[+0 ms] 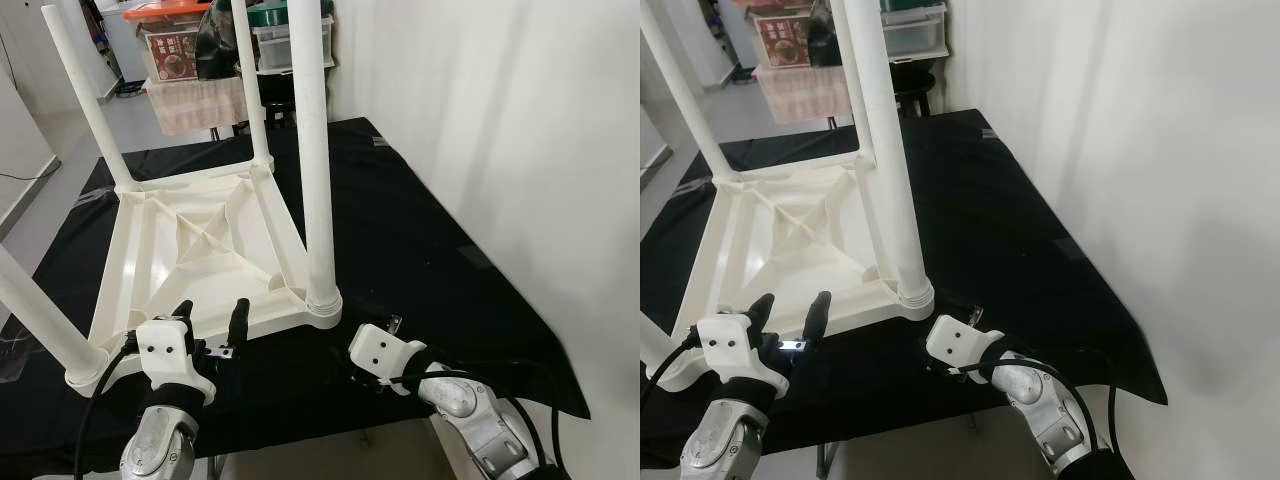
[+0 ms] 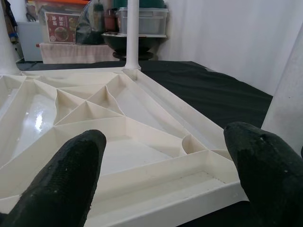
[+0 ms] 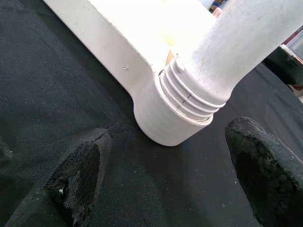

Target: Building children table

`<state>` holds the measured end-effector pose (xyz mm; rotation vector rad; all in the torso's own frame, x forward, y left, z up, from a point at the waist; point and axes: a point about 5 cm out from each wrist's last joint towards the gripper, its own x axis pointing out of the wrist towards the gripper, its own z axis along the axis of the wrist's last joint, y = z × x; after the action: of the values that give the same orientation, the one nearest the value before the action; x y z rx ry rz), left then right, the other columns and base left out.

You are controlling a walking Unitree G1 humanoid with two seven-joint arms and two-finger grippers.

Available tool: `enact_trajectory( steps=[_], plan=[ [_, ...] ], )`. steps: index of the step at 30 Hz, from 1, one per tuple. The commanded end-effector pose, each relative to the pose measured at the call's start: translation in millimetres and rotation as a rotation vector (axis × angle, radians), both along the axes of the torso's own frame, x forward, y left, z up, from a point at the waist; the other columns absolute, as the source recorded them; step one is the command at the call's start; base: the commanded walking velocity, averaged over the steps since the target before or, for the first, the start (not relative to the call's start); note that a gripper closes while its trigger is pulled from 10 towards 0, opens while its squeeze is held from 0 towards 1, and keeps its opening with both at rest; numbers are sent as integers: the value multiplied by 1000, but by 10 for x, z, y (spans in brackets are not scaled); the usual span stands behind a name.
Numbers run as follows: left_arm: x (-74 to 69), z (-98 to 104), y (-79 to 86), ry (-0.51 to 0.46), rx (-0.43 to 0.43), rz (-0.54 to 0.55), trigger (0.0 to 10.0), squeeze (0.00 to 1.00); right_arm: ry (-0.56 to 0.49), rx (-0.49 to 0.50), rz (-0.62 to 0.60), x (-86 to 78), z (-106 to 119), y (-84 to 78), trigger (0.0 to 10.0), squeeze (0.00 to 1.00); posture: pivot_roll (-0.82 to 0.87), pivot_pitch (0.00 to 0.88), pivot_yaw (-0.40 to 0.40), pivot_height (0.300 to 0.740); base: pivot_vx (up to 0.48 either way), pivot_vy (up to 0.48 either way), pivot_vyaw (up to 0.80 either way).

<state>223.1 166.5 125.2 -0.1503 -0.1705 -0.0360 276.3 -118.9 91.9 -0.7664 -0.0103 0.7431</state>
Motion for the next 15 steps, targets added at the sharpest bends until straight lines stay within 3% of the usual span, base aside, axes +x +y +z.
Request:
enact_trajectory(
  steps=[1, 15],
  plan=[
    [-19, 10, 43, 1, 7, 12, 10000, 0, -4, 6, 14, -31, 5, 14, 10000, 0, -96, 0, 37, 740, 0, 0, 0],
    [-21, 15, 43, 1, 7, 13, 10000, 0, -4, 6, 14, -31, 10, 14, 10000, 0, -94, 0, 36, 740, 0, 0, 0]
  ],
)
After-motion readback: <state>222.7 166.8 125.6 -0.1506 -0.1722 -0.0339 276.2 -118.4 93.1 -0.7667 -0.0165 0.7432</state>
